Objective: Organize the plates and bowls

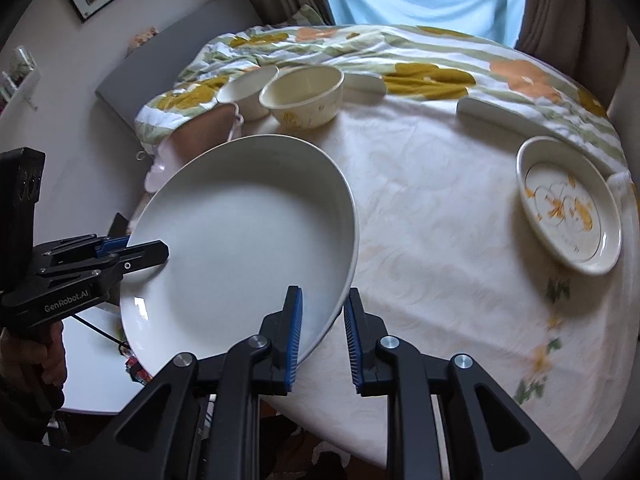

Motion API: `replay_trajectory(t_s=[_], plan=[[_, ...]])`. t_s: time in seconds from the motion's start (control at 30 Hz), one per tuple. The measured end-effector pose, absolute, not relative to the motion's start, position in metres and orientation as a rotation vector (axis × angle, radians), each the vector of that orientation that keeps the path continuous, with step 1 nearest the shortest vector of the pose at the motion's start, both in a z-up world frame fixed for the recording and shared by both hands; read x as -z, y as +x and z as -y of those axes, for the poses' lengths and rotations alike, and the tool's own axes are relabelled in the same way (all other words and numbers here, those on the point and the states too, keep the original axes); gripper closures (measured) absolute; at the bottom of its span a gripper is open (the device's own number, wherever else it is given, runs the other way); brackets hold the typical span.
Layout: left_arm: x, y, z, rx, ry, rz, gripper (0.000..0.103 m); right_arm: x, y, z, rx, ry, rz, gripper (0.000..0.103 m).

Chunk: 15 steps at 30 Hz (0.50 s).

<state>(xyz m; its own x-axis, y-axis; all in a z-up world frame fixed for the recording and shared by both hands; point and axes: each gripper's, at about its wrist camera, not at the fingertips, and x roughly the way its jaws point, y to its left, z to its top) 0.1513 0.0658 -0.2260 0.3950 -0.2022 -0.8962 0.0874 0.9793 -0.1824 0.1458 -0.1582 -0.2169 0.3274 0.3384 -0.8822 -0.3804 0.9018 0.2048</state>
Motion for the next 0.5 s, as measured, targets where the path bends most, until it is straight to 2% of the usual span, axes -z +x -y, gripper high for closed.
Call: replay_trajectory(t_s=[0.5], plan=[[0.266,0.177,-0.070,0.246,-0.028,-1.176,0.083,0.242,0.147,0.136,-0.313,-0.039,-1.164,0.084]])
